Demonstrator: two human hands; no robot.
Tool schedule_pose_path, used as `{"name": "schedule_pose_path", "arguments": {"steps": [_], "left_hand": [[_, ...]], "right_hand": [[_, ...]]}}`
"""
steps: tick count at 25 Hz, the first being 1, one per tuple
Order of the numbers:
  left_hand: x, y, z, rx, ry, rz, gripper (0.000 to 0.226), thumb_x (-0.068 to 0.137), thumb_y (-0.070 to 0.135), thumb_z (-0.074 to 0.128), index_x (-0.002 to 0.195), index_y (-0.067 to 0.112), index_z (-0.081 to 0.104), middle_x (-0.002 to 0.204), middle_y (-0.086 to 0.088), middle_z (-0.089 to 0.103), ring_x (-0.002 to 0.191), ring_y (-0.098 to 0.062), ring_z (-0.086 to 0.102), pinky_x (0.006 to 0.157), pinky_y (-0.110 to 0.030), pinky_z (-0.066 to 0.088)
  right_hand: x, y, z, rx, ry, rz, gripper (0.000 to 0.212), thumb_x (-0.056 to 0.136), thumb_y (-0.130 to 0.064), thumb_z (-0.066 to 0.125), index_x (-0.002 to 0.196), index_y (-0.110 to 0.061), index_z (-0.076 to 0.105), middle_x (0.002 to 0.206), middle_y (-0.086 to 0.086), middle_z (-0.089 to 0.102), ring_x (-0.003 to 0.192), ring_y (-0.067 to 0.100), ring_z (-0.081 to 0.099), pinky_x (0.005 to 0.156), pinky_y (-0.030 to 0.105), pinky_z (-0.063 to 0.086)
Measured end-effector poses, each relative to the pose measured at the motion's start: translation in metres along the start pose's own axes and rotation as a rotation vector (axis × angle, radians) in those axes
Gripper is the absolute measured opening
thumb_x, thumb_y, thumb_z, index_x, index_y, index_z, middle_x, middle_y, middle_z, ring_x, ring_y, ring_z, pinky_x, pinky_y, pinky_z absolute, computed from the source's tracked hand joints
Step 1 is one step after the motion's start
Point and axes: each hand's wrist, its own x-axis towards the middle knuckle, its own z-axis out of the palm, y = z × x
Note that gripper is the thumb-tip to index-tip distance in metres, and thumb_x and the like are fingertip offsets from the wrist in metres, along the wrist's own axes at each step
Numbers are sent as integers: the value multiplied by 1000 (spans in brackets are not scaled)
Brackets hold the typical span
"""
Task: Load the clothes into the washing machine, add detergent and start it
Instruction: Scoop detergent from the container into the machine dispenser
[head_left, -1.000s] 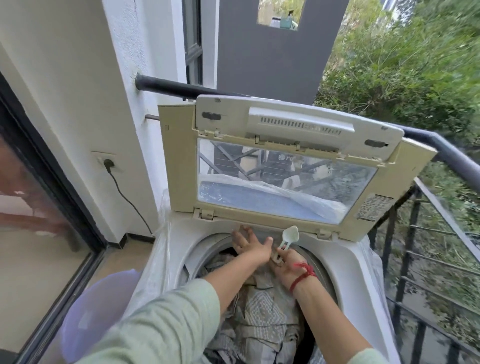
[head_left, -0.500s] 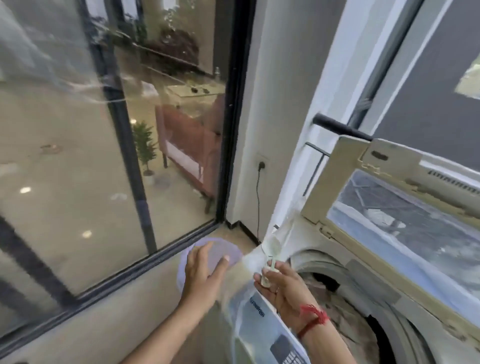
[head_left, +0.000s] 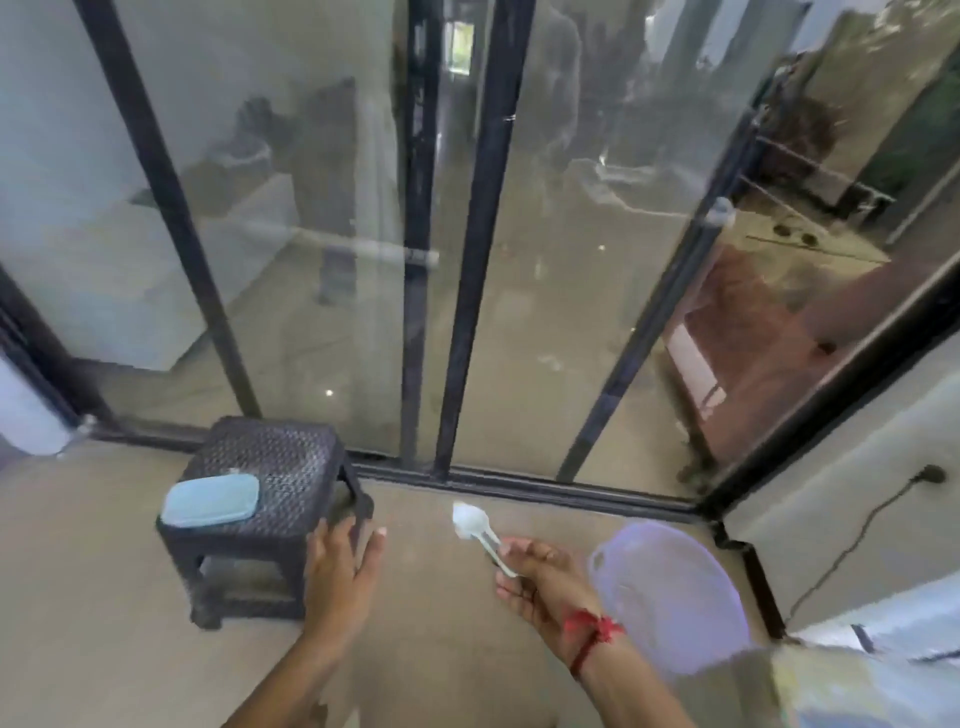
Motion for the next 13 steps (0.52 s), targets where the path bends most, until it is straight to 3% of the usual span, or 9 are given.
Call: {"name": "schedule_pose_path", "arguments": {"steps": [4, 7, 11, 13], "left_hand": [[73, -64, -63, 31, 39, -136, 54, 93, 40, 49, 132, 4, 46, 141, -22, 38, 132, -36, 32, 109, -44, 25], [134, -112, -106, 62, 11, -188, 69, 85, 60, 42, 128, 6, 51, 134, -22, 46, 127, -38, 37, 105, -48, 32], [203, -177, -145, 163, 8, -252, 52, 83, 41, 43, 123, 8, 50, 124, -30, 49, 115, -48, 46, 94, -56, 43], [228, -201, -159, 120, 7, -362, 56, 89, 45, 43, 130, 6, 47, 139, -25, 37, 129, -41, 35, 104, -51, 35]], "right_hand": [[65, 15, 104, -213, -50, 102, 14, 88, -7, 60, 101, -8, 65, 65, -6, 68, 55, 7, 50, 58, 20, 46], [124, 29, 185, -386, -55, 200, 10, 88, -6, 58, 88, -14, 64, 63, -5, 66, 56, 8, 48, 53, 19, 38], [221, 64, 276, -680, -50, 206, 15, 84, -2, 61, 76, -15, 62, 72, 8, 60, 53, 13, 46, 47, 18, 33], [266, 85, 311, -840, -32, 127, 22, 81, -3, 62, 68, -21, 61, 70, 5, 61, 59, 16, 53, 51, 20, 39]]}}
